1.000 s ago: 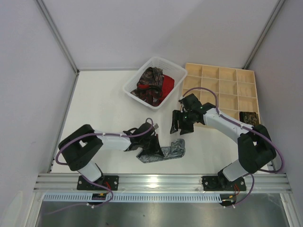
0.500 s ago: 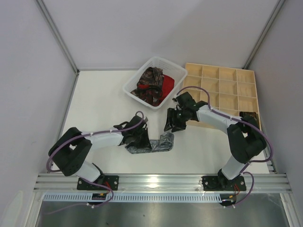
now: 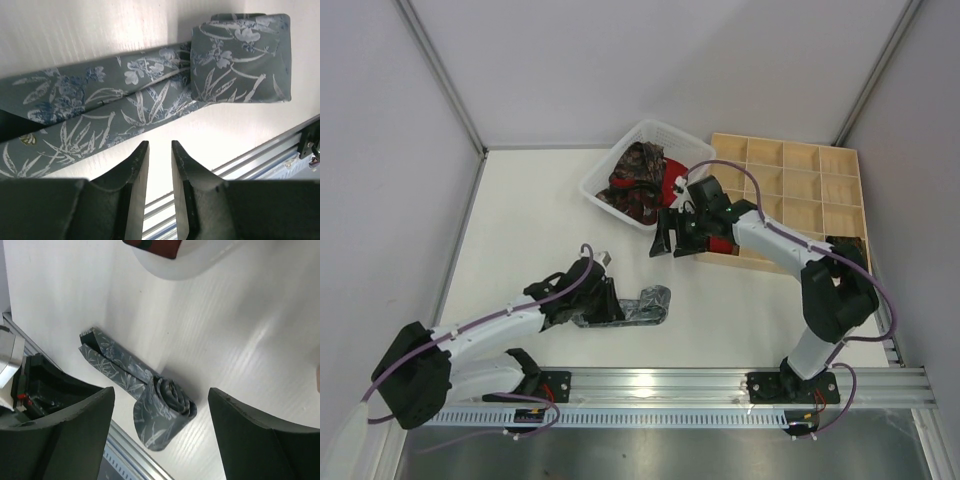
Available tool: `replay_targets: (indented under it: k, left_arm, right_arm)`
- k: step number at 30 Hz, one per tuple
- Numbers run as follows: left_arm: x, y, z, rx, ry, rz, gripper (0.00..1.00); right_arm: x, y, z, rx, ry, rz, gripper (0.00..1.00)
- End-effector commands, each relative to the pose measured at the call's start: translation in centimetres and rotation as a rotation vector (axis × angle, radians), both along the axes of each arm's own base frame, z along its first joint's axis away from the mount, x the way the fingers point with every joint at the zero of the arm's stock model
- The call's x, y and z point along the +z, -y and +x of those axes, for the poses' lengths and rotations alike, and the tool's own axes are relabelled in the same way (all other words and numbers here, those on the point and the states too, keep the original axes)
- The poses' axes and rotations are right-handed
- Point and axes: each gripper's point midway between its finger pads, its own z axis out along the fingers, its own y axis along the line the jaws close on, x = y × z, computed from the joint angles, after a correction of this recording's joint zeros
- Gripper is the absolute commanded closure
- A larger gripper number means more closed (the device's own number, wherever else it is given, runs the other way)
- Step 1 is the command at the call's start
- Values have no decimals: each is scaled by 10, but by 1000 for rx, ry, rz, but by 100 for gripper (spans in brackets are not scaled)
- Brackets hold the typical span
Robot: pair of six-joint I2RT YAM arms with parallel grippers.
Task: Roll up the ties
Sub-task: Roll the tie
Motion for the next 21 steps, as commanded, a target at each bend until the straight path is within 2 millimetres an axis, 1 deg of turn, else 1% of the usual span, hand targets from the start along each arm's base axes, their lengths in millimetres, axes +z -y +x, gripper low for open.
replay_targets:
  k: [1,2,3,4,5,6,7,9,10,12,14,16,17,18,19,21]
  left_arm:
    - [4,5,-6,13,-1,-47,71]
    - [1,6,-11,3,-13,-53,71]
    - [0,8,-13,2,-22,-58,73]
    - [-1,13,-17,-13,-26,-71,73]
    - [-2,14,-18,-12,-34,-78,74]
    - [-1,18,-19,-16,-31,-91,74]
    - [-3,18,-22,-22,-38,-97,74]
    - [-3,19,-23,-21,-38,-111,74]
    - [-3,18,-24,-18,-33,-113,74]
    - [-3,15,-25,-10,-30,-112,74]
    - [0,13,-24,4,-12,-125,73]
    - [0,12,-26,6,-6,-138,73]
    - [4,13,-25,6,5,-158,73]
    - [4,13,-26,5,5,-166,72]
    - [4,13,-27,2,6,-169,72]
    - [6,14,-28,-7,12,-179,72]
  right_arm:
    - [-6,-25,6,95,22,86,19]
    - [-6,-32,1,124,14,117,19]
    - [-13,-35,-2,142,8,119,17]
    - [-10,-43,-1,165,34,147,10]
    - [-8,-47,-5,194,33,175,4]
    - [-15,-46,-11,229,39,188,1]
    - [-9,-52,-14,276,62,235,0]
    - [-14,-51,-20,350,115,222,0]
    - [-16,-49,-22,362,149,205,0]
    - [-20,-50,-29,401,176,198,0]
    - [-29,-49,-34,443,199,166,0]
    - [-35,-47,-35,486,253,135,0]
    - [-39,-44,-37,497,277,110,0]
    - [-40,-47,-43,520,286,104,1]
    - [-39,-47,-43,546,321,97,0]
    - [-39,-47,-49,568,331,120,0]
